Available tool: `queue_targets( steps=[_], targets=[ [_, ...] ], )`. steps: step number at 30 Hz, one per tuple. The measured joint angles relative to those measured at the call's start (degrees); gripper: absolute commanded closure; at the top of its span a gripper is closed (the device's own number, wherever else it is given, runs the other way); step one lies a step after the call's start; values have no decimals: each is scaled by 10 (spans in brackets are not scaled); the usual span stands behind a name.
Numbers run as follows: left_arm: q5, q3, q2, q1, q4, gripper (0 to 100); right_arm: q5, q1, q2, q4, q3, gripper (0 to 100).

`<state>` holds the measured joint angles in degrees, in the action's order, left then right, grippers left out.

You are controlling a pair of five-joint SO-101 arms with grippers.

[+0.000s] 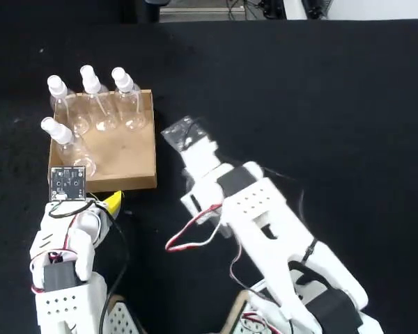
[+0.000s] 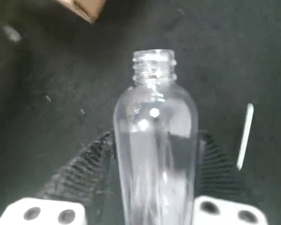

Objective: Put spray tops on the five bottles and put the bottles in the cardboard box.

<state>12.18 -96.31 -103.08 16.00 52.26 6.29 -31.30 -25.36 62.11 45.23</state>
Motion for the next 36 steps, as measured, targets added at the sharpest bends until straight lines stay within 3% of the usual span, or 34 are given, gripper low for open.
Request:
queue_targets(
  steps=[4, 7, 9, 14, 16, 19, 25, 32, 36],
  targets=[
    [0, 0, 0, 0, 0, 675, -23, -4, -1, -3, 0, 592],
    [0, 0, 0, 0, 0, 675, -55, -5, -1, 18, -20, 606],
    [0, 0, 0, 0, 0, 675, -55, -5, -1, 37, -41, 678],
    [0, 0, 0, 0, 0, 675, 10, 76, -2, 47, -55, 995],
    [0, 0, 0, 0, 0, 675, 31, 113, -2, 10, -39, 946],
    [0, 0, 0, 0, 0, 675, 50, 135, 1, -69, 25, 956],
    [0, 0, 0, 0, 0, 675, 57, 65, 0, -110, 140, 983],
    [0, 0, 0, 0, 0, 675, 59, -98, -49, -100, 156, 982],
    [0, 0, 0, 0, 0, 675, 59, -120, -107, -100, 156, 982]
  ],
)
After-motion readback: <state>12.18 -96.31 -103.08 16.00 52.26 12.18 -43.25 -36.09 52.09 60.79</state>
